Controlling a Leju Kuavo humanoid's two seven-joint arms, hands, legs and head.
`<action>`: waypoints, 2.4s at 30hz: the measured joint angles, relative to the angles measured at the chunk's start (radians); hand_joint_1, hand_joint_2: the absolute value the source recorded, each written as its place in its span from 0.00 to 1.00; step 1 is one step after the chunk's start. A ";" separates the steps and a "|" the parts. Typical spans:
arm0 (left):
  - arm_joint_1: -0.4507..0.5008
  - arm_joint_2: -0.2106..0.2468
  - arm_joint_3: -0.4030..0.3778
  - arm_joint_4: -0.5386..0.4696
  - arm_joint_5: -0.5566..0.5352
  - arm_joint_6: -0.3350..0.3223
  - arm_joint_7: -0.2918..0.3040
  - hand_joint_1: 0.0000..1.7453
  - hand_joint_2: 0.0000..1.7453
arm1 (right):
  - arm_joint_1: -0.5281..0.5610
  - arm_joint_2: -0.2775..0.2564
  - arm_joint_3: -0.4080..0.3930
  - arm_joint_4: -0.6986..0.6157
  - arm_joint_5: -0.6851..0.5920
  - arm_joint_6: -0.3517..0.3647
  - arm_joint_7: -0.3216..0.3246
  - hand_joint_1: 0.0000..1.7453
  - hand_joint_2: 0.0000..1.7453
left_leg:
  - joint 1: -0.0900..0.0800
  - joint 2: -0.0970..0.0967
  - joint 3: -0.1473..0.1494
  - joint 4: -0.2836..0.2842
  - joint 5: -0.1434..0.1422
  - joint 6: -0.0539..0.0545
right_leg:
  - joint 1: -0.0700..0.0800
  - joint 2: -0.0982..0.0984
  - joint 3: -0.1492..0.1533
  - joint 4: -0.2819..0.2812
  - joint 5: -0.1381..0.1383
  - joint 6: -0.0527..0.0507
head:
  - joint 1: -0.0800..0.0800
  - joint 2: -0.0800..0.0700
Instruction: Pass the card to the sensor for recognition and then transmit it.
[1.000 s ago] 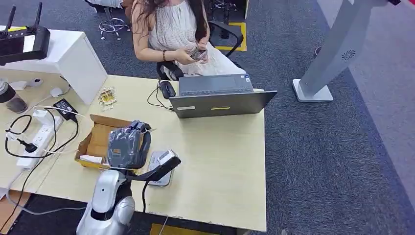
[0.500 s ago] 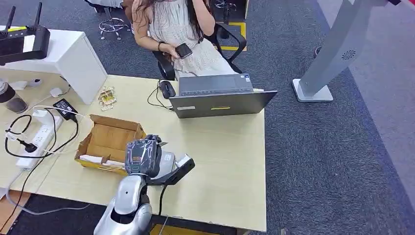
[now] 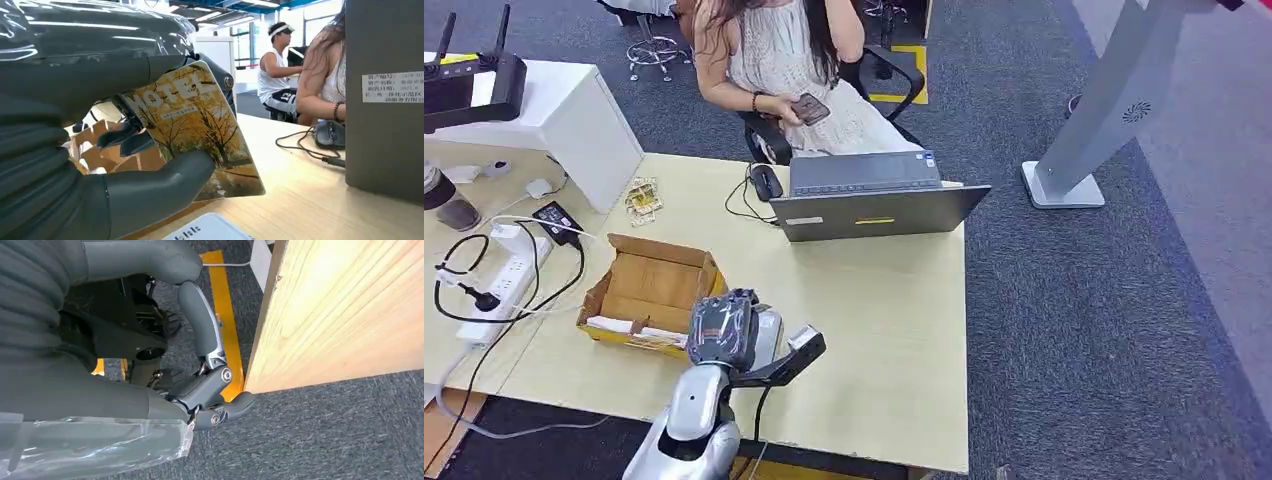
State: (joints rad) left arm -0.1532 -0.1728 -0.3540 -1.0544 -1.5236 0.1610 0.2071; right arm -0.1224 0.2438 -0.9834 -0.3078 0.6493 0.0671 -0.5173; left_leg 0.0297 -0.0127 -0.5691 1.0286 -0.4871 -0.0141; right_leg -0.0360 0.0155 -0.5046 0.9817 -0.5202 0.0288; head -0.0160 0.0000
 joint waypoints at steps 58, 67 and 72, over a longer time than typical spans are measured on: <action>-0.320 0.152 0.132 -0.217 0.100 -0.045 -0.001 1.00 1.00 | 0.012 0.000 0.075 0.007 -0.052 -0.018 0.017 0.00 1.00 | 0.000 0.000 0.000 0.000 0.003 0.000 | 0.000 0.000 0.000 0.001 0.002 0.000 | 0.000 0.000; -0.323 0.155 0.132 -0.212 0.106 -0.057 -0.002 1.00 1.00 | 0.012 -0.001 0.075 0.010 -0.055 -0.022 0.022 0.00 1.00 | 0.000 0.000 -0.001 0.000 0.003 0.000 | 0.000 0.000 -0.001 0.001 0.002 0.000 | 0.000 0.000; -0.322 0.159 0.132 -0.209 0.108 -0.060 -0.002 0.00 1.00 | 0.012 -0.001 0.075 0.010 -0.055 -0.022 0.024 0.00 1.00 | 0.000 0.000 -0.001 0.000 0.003 0.000 | 0.000 0.000 -0.001 0.001 0.002 0.000 | 0.000 0.000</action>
State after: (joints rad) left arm -0.4756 -0.0141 -0.2216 -1.2634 -1.4160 0.1011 0.2052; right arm -0.1109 0.2426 -0.9083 -0.2983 0.5940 0.0450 -0.4936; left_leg 0.0300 -0.0131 -0.5697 1.0286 -0.4843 -0.0139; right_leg -0.0357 0.0154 -0.5052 0.9827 -0.5182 0.0286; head -0.0160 0.0000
